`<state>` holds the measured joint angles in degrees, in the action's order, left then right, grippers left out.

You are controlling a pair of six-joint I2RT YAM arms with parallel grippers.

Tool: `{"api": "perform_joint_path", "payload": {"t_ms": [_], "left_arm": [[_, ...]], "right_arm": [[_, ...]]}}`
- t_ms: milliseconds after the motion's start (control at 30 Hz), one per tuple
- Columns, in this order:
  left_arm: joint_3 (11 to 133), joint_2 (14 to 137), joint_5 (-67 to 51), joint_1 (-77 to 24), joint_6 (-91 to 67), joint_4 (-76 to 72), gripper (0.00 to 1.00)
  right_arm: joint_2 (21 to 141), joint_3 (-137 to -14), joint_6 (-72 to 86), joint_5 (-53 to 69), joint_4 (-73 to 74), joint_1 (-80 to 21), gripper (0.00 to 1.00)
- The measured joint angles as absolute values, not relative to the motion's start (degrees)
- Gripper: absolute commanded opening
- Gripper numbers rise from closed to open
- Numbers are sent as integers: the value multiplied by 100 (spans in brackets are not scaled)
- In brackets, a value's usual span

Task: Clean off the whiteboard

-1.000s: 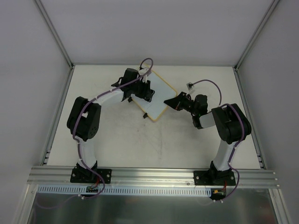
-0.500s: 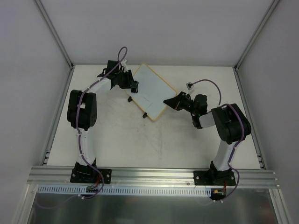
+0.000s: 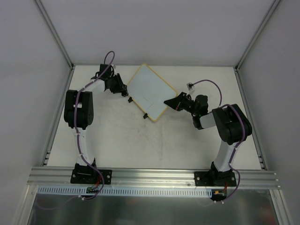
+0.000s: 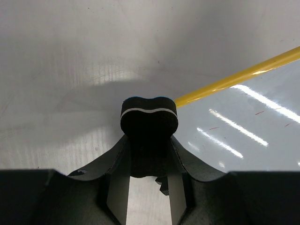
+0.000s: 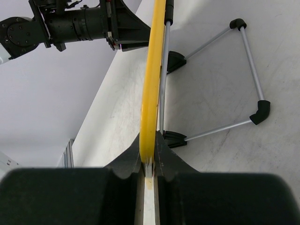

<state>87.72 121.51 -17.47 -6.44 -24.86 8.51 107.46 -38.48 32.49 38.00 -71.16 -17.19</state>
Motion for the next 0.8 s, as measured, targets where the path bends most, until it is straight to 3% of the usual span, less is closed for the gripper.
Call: {"api": "perform_joint_path", "payload": {"t_ms": [400, 800], "left_arm": [[9080, 12149, -1125, -976, -2576, 1192, 0], [10503, 12540, -840, -1691, -2709, 1354, 0]], "right_arm": [[10746, -3848, 3238, 3798, -7124, -1719, 0], [10746, -3852, 3284, 3688, -7122, -1717, 0]]}}
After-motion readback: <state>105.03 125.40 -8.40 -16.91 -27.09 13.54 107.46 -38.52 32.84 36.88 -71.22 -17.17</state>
